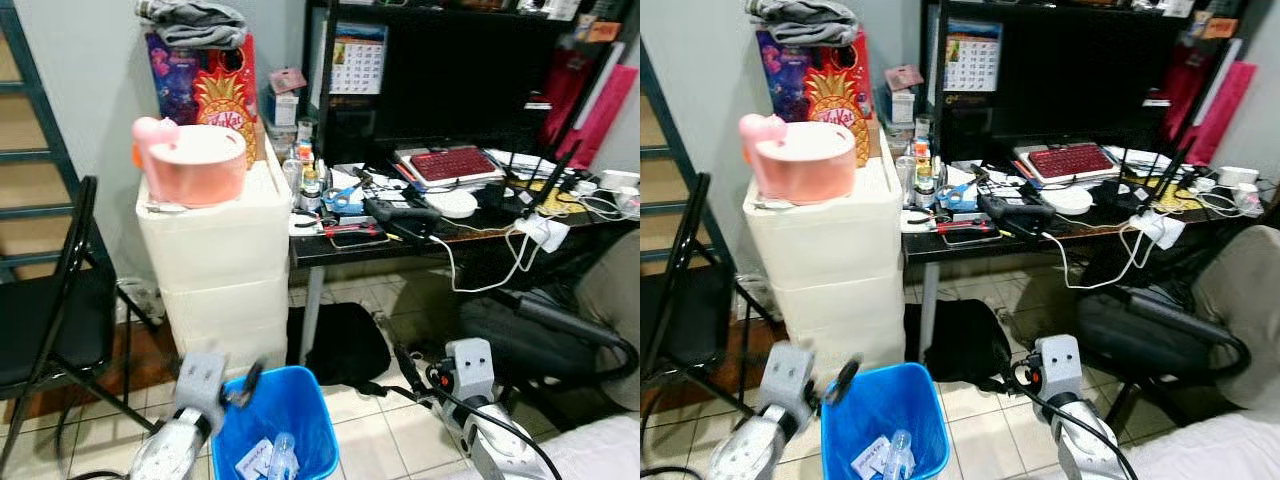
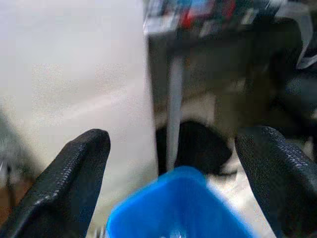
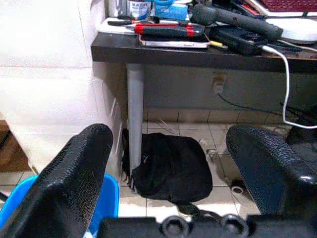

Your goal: Clean up the room

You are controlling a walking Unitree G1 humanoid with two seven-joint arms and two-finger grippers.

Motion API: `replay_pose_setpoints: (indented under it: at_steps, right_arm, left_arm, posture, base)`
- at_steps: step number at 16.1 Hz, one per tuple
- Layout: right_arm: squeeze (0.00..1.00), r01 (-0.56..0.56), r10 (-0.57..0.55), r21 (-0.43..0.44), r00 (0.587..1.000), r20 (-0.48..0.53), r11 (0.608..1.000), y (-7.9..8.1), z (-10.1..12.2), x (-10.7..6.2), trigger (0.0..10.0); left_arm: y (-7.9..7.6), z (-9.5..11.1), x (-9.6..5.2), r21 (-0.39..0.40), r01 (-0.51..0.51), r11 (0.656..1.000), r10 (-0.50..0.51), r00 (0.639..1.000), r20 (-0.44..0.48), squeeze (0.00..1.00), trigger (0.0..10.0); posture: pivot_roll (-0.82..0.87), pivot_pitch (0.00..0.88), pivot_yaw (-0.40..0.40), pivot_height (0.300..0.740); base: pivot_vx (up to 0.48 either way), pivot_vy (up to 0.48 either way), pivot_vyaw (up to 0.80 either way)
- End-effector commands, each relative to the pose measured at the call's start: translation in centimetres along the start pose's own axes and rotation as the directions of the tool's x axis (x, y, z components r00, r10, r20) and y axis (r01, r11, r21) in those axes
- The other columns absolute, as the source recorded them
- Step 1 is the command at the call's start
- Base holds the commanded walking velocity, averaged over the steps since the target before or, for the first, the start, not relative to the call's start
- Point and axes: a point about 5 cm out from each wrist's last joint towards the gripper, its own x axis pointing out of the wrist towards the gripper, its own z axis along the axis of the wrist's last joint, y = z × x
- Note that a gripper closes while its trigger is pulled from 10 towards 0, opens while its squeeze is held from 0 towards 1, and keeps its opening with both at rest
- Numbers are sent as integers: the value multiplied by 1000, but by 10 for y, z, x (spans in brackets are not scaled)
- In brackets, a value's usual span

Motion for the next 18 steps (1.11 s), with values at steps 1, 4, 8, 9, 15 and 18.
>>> replay_pose_setpoints:
  at_steps: [1, 4, 8, 9, 15, 18]
  right_arm:
    - [0, 29, -28, -18, 999, 27, 999, -6, 8, 3, 10000]
    - [0, 43, -42, -15, 999, 34, 999, -7, 10, 7, 10000]
    - [0, 66, -65, -3, 997, 35, 998, -11, 10, 5, 10000]
    - [0, 74, -74, 10, 997, 28, 997, -13, 7, 2, 10000]
    - [0, 74, -75, 23, 997, 23, 997, -13, 9, 7, 10000]
    - [0, 67, -67, 21, 998, 22, 998, -13, 10, 8, 10000]
  left_arm:
    - [-7, 10, 6, 12, 33, 999, -33, 999, 36, 0, 10000]
    - [-5, 14, 17, 26, 32, 999, -33, 999, 36, 0, 10000]
    - [-2, 12, 25, 22, 30, 999, -30, 999, 25, 0, 10000]
    - [-1, 8, 26, 22, 24, 999, -25, 1000, 14, 0, 10000]
    - [-1, 3, 31, -1, 29, 1000, -29, 1000, 7, 0, 10000]
    - [2, 7, 34, 33, 21, 999, -22, 1000, 19, 0, 10000]
  posture:
    - [85, 0, -65, 740]
    - [55, 0, -49, 740]
    - [33, 0, -40, 740]
    - [28, 0, -42, 740]
    - [37, 0, -75, 740]
    - [44, 0, -76, 740]
  base:
    - [0, 0, -800]
    - [0, 0, -800]
    - [0, -120, -800]
    - [0, -480, -800]
    - [0, -80, -800]
    - [0, 0, -800]
